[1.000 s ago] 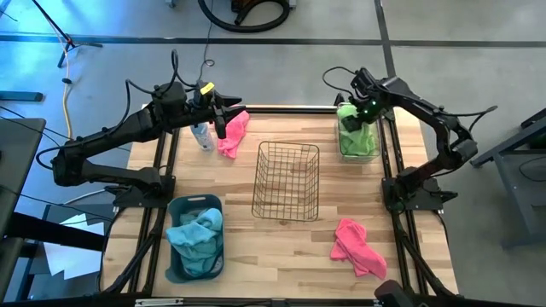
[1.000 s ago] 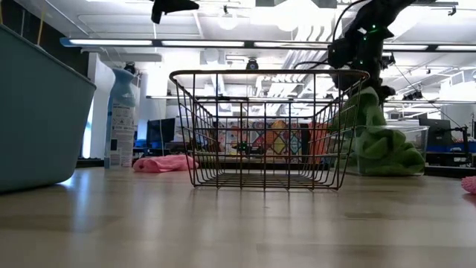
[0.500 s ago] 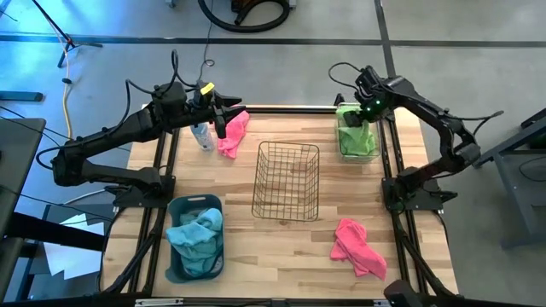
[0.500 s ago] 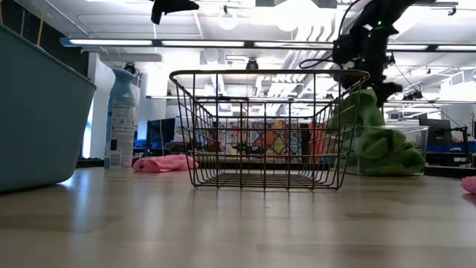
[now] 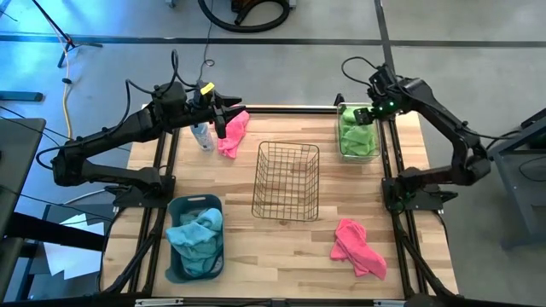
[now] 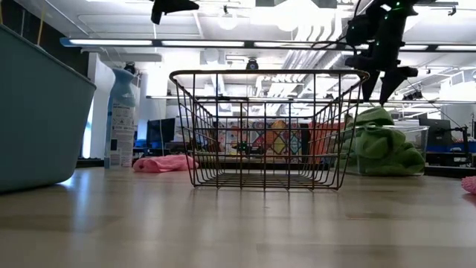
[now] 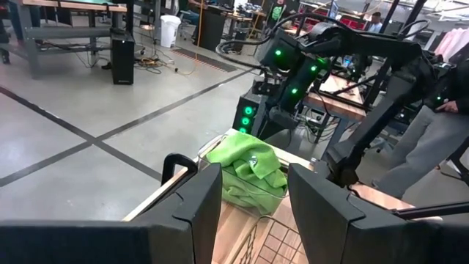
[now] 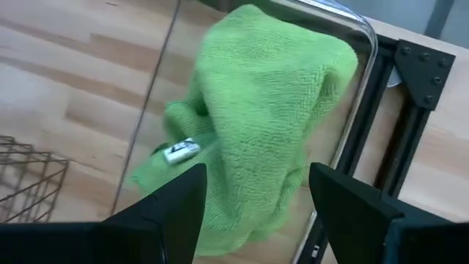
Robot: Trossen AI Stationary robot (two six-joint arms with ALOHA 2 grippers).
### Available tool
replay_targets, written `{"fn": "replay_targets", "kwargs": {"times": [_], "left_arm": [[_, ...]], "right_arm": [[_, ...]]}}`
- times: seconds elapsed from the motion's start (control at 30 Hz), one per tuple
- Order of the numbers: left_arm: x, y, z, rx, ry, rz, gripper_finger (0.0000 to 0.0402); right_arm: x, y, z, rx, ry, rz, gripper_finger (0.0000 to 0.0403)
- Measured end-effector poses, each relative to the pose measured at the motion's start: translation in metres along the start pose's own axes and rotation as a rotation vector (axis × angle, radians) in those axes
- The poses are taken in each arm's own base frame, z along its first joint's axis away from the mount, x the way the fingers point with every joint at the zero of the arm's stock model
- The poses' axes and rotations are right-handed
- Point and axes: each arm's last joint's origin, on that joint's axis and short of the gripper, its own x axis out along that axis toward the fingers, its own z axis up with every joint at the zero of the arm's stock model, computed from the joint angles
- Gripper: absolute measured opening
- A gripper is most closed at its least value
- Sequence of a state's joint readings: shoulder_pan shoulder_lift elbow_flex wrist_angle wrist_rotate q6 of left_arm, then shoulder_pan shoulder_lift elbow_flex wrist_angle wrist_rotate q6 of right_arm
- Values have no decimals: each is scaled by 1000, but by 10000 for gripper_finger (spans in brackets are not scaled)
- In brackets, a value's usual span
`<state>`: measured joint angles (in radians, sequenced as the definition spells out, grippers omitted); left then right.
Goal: Sort microfiber towel by color & place in baskets
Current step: Put the green microfiber cloth into the transparent bin
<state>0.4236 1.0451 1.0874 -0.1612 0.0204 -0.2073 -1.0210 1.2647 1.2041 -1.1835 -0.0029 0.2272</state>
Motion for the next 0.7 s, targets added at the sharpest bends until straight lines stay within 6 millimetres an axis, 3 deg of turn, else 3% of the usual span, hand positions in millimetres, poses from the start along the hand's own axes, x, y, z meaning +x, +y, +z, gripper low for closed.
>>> {"fn": "replay_targets", "kwargs": {"times": [0.13, 0.23, 0.43, 0.6, 0.7], "left_arm": [[0, 0, 0, 0, 0, 1, 145], [0, 0, 0, -1, -1, 3, 145], [0, 0, 0, -26, -1, 3, 145], [0, -1, 0, -27, 0, -3, 145], [0, -3, -1, -25, 3, -13, 145]], "right_arm": [[-3, 2, -1, -46, -11, 62, 230], [0, 6, 1, -108, -9, 73, 196], [9, 13, 27, -292, 32, 3, 21], [25, 15, 52, -482, 159, -153, 11], [39, 16, 58, -625, 251, -157, 6]]}}
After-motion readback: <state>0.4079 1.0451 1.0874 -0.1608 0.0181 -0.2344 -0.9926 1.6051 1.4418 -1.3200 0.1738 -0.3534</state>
